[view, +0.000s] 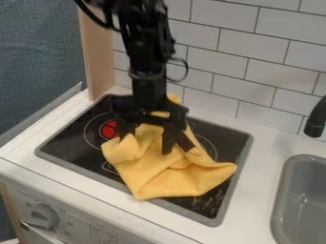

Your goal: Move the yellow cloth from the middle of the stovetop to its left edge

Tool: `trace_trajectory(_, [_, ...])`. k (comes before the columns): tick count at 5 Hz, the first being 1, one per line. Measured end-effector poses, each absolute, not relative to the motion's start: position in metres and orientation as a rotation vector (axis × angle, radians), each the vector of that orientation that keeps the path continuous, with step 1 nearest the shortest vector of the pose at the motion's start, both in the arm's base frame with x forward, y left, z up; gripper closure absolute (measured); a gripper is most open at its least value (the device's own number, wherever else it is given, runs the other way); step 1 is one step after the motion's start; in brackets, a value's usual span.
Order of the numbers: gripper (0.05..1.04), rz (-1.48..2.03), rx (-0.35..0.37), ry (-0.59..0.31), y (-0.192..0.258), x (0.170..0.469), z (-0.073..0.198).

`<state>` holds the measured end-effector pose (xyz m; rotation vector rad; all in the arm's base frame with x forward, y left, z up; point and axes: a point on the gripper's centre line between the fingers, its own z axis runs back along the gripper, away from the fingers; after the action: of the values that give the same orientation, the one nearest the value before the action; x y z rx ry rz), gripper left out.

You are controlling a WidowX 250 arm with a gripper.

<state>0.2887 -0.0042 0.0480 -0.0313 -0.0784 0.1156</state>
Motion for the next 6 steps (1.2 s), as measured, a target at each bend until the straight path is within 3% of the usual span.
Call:
trace_trajectory(3, [0.085, 0.1, -0.065, -0.107, -0.013, 0.3, 0.027])
trace_trajectory(5, [0.085, 0.157, -0.044, -0.128, 0.005, 0.307, 0.025])
trace_trajectory(6, [0.085, 0.237, -0.055, -0.156, 0.028, 0.325, 0.026])
